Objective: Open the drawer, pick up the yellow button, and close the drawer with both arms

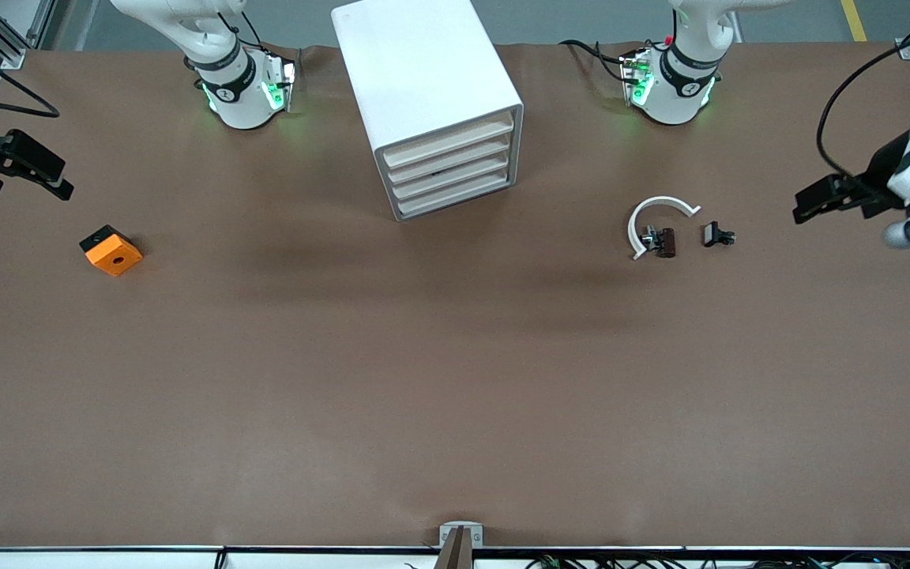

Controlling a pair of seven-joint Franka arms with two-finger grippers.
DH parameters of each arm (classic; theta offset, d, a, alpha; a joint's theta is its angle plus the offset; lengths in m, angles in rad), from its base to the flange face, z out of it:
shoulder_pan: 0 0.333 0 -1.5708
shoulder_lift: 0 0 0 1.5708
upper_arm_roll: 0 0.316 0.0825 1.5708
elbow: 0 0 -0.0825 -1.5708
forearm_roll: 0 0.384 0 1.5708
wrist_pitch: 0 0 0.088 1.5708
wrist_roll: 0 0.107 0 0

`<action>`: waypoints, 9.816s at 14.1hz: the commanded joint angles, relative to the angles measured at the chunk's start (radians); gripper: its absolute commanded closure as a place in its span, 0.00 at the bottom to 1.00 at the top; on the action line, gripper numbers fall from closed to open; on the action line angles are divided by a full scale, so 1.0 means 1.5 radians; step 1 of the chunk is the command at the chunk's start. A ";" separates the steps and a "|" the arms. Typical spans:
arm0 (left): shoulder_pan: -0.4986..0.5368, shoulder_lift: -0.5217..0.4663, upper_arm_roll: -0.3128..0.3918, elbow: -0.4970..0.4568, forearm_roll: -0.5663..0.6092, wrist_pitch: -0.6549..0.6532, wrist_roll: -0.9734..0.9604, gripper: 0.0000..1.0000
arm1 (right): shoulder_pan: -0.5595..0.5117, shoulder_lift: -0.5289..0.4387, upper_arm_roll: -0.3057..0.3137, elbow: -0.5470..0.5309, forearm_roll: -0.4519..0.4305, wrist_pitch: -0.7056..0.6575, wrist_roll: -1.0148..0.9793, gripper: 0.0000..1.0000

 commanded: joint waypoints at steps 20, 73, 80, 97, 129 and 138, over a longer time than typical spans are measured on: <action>-0.212 0.278 -0.014 0.088 -0.246 -0.010 -0.978 0.00 | -0.006 0.002 0.007 0.017 -0.004 0.001 -0.005 0.00; -0.326 0.439 -0.029 0.112 -0.569 -0.115 -1.507 0.85 | 0.008 0.014 0.007 0.032 0.007 0.062 0.005 0.00; -0.304 0.460 0.005 0.149 -0.569 -0.077 -1.490 0.83 | 0.057 0.044 0.007 0.042 0.004 0.113 0.056 0.00; -0.221 0.453 0.110 0.211 -0.559 -0.057 -1.325 0.00 | 0.368 0.122 0.008 0.043 0.005 0.055 0.702 0.00; -0.361 0.162 0.230 -0.105 -0.100 0.273 -0.254 0.00 | 0.609 0.360 0.006 0.065 0.054 0.196 1.074 0.16; -0.361 0.110 0.158 -0.175 -0.100 0.284 -0.296 0.00 | 0.603 0.363 0.005 0.083 0.052 0.189 1.070 0.83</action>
